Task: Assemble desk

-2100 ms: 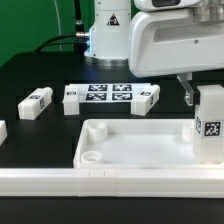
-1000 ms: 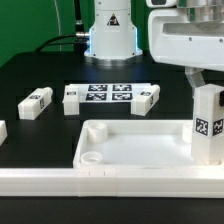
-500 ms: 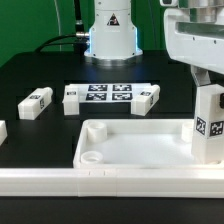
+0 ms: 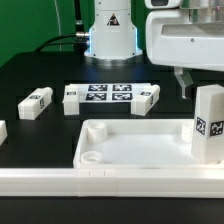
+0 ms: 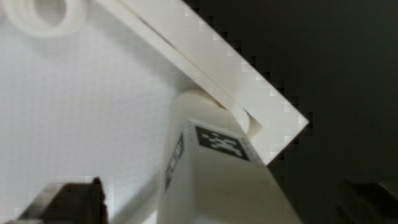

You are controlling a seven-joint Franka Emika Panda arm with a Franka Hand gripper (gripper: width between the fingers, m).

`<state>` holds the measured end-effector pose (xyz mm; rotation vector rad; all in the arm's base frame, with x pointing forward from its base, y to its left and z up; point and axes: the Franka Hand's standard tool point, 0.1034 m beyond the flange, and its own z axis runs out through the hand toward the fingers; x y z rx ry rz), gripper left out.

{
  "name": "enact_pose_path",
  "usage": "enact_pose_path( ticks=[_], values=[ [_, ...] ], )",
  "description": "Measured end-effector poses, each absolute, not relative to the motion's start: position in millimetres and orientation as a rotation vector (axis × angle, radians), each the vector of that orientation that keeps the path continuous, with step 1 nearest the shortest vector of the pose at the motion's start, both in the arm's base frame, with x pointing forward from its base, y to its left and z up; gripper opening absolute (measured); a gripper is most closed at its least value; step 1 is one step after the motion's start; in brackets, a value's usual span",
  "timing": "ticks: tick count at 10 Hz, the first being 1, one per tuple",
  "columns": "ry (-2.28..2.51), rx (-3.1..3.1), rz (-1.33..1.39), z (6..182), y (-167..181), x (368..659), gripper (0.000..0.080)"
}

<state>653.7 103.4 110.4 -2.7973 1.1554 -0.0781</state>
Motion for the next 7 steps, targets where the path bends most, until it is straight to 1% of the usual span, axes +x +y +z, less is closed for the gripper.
enact_pose_path(
  ticks=[2,7],
  values=[
    [0.998,-2.860,-0.088,110.2,103.3,653.7,0.0649],
    [0.315,-3.061,-0.140,111.9,106.2,655.8,0.0649]
  ],
)
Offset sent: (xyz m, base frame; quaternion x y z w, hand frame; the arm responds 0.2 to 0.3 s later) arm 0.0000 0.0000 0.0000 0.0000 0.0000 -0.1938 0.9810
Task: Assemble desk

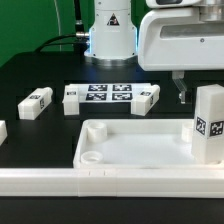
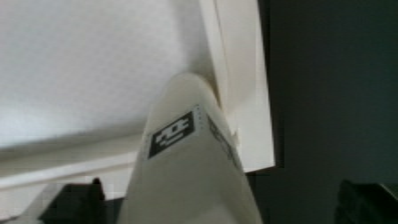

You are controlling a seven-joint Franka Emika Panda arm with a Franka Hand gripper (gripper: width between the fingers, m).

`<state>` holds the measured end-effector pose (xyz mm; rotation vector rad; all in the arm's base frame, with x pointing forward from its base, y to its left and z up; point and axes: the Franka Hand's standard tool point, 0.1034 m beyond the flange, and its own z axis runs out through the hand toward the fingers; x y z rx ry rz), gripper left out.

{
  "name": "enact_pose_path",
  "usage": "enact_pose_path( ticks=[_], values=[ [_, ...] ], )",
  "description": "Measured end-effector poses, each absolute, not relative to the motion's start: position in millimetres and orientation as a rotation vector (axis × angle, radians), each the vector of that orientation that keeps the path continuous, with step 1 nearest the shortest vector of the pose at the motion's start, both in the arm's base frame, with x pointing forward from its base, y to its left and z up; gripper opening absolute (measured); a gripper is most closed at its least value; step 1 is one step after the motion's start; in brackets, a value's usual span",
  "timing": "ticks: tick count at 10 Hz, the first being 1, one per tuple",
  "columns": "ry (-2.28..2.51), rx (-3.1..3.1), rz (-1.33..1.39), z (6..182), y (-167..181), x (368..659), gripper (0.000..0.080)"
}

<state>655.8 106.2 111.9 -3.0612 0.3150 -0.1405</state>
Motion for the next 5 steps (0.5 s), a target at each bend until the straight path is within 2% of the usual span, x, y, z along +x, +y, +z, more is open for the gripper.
enact_pose_path(
  ticks=[5],
  values=[
    [-0.216,-3.099,-0.157,112.0,104.1,656.1,0.0649]
  ],
)
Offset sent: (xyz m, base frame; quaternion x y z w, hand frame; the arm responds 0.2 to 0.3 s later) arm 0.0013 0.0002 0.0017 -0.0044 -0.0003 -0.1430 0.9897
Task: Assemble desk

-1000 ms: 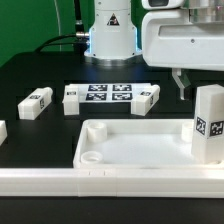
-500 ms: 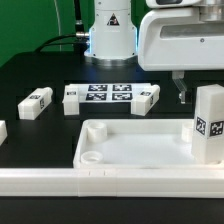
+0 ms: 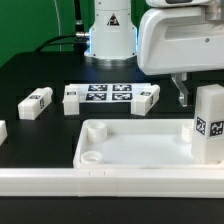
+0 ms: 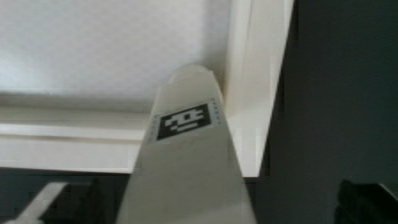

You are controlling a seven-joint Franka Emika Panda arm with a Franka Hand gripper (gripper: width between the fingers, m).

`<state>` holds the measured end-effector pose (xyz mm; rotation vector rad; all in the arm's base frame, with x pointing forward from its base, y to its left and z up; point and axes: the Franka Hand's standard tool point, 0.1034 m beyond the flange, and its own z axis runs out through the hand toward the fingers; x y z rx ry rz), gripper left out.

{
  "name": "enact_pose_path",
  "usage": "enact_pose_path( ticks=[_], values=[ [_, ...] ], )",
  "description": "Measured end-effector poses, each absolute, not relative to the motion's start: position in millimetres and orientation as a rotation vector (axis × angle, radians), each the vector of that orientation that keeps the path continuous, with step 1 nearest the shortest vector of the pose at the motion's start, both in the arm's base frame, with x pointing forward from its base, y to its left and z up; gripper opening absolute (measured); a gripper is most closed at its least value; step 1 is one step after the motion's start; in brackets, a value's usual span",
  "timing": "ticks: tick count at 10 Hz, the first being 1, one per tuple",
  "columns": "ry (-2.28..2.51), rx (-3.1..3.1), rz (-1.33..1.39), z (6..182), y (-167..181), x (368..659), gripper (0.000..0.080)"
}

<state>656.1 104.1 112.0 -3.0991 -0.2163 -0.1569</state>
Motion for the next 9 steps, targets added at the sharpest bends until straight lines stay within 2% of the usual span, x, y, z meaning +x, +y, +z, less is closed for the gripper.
enact_pose_path(
  ticks=[1,3,4,5,7,9],
  values=[
    [-0.315,-3.096,-0.159,111.9,103.3,656.2,0.0649],
    [-0.317,-3.096,-0.158,111.9,103.1,656.2,0.0383],
    [-0.313,-3.098,-0.159,111.9,101.1,656.6,0.0383],
    [-0.298,-3.099,-0.159,111.9,101.2,656.5,0.0288],
    [-0.273,-3.100,-0.159,112.0,100.9,656.6,0.0288],
    [0.019,-3.094,-0.153,112.4,99.1,656.7,0.0288]
  ],
)
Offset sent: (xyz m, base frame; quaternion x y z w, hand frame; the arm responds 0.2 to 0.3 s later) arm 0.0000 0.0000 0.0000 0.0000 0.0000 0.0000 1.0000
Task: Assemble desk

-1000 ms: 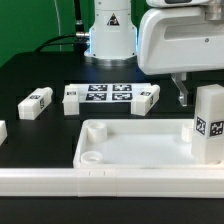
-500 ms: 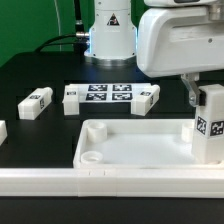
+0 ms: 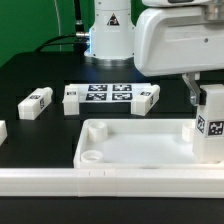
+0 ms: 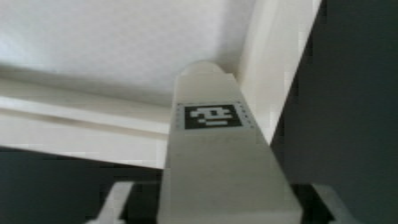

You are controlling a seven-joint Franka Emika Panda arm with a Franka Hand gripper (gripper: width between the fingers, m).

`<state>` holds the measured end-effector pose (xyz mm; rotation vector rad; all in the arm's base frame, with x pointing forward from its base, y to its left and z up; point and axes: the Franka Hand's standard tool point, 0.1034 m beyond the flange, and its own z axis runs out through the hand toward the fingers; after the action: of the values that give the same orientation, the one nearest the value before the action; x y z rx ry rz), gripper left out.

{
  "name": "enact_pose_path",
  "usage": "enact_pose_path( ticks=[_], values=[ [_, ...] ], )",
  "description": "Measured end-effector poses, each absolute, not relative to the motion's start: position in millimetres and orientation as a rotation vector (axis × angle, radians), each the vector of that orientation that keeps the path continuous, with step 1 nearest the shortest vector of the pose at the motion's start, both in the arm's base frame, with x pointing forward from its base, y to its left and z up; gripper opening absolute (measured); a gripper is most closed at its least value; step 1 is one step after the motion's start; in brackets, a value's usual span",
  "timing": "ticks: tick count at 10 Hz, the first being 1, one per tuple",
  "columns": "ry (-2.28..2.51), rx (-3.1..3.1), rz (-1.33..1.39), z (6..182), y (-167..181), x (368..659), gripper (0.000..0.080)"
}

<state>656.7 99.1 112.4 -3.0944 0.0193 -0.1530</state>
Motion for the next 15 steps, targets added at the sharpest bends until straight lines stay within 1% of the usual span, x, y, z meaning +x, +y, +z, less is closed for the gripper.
enact_pose_path(
  ticks=[3,5,9,10,11,12,13,14,15],
  values=[
    [0.424,-3.045,-0.160,111.4,96.2,657.4,0.0291],
    [0.647,-3.016,-0.177,111.4,86.9,658.4,0.0294],
    [0.942,-2.972,-0.180,111.8,69.3,657.1,0.0296],
    [0.955,-2.966,-0.178,111.2,68.7,657.0,0.0373],
    [0.950,-2.968,-0.178,110.7,69.3,656.9,0.0373],
    [0.950,-2.968,-0.177,110.7,69.2,656.9,0.0508],
    [0.950,-2.968,-0.177,110.4,69.3,656.8,0.0619],
    [0.949,-2.968,-0.177,110.4,69.4,656.8,0.0640],
    [0.961,-2.961,-0.174,111.1,71.2,655.2,0.0640]
  ],
)
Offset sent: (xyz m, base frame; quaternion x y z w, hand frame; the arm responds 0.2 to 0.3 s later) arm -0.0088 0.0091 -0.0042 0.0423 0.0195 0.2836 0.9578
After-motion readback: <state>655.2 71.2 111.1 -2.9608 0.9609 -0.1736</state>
